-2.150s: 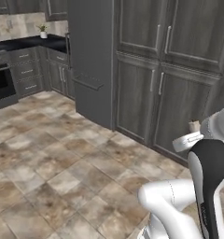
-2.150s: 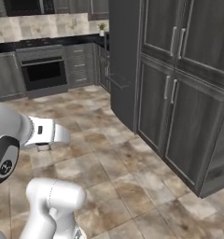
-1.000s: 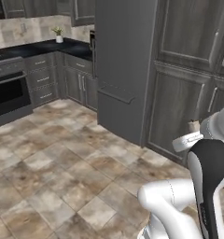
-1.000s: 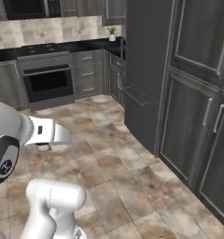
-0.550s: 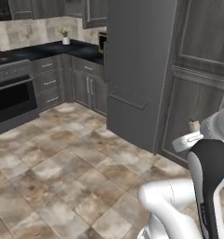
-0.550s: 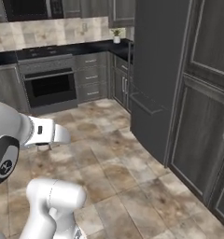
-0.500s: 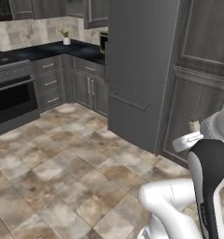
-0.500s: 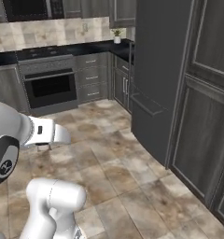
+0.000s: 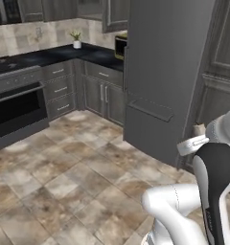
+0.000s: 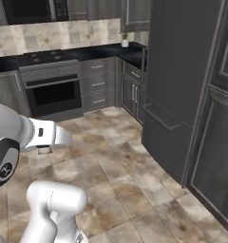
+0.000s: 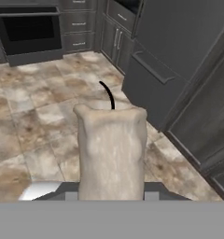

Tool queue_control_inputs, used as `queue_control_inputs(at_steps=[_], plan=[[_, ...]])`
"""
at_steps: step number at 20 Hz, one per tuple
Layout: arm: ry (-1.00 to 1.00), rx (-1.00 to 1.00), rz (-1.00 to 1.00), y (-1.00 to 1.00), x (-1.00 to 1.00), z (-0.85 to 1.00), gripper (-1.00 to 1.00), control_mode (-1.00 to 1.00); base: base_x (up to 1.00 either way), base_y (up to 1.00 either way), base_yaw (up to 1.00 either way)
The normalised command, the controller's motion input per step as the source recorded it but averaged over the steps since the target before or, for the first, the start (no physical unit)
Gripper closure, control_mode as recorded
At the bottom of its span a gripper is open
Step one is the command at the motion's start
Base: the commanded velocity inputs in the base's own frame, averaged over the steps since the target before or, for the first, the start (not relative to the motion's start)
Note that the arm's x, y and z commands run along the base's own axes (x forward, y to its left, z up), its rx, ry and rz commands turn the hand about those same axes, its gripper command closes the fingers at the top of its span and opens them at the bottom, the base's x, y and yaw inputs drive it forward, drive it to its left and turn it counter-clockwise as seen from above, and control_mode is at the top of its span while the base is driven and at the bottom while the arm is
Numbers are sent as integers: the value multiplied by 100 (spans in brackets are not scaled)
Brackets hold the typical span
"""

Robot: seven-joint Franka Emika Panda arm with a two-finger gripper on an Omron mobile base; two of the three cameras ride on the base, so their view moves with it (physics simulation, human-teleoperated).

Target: Pick the candle and candle from the dining table and place them in the open cabinet. Close the cabinet after placing the objects.

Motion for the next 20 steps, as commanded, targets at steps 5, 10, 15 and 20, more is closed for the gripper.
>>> queue_control_inputs(at_steps=[5,10,15,20], plan=[[0,0,0,0,0,0,100,100,78,25,0],[0,0,0,0,0,0,100,100,74,26,0],[0,0,0,0,0,0,100,100,71,22,0],[0,0,0,0,0,0,100,100,70,26,0]])
